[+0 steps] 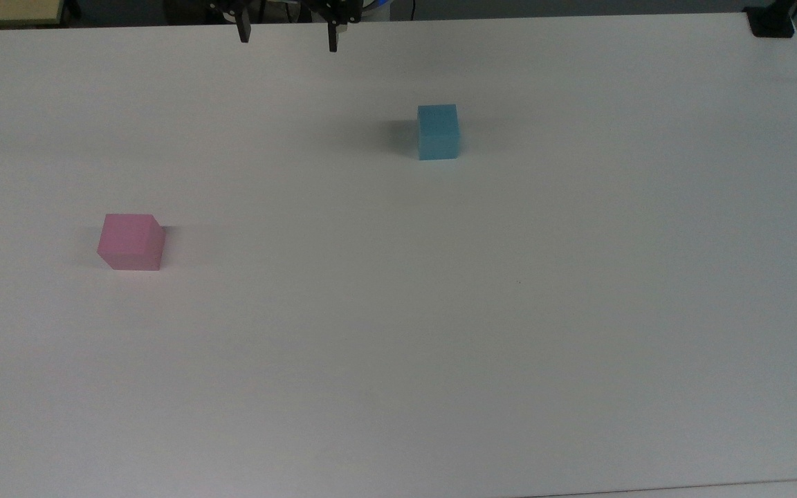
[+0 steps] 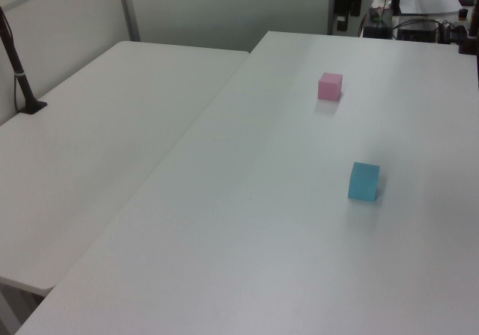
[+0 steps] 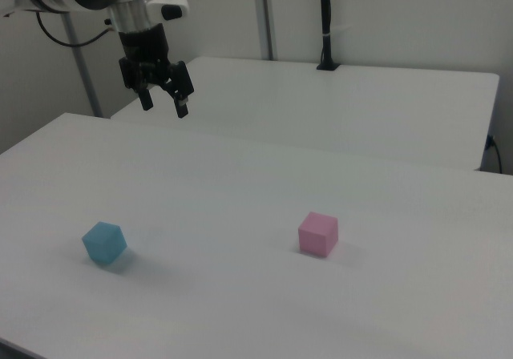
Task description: Put blue cube on pink cube
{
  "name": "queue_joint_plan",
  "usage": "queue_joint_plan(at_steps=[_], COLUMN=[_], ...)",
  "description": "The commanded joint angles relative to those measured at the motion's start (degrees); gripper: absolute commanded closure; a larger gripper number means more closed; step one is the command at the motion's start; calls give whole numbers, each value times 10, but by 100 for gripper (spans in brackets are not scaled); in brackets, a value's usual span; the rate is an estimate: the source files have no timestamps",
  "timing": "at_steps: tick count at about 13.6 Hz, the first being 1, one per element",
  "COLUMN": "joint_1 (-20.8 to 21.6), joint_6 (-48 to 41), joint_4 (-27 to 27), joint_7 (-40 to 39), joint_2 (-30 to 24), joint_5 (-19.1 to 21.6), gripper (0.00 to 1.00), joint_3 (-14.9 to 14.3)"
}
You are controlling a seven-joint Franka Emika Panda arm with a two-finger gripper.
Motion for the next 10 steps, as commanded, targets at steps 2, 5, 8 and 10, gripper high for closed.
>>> queue_joint_plan(at_steps=[2, 5, 8, 10], joint_1=[8, 19, 22, 22], joint_6=[7, 7, 2, -2], joint_4=[-14, -18, -20, -20], joint_7=[14, 14, 14, 14], joint_2=[-12, -10, -10, -11], joint_5=[5, 5, 5, 5], gripper=[0, 0, 0, 0], joint_3=[-4, -4, -4, -4])
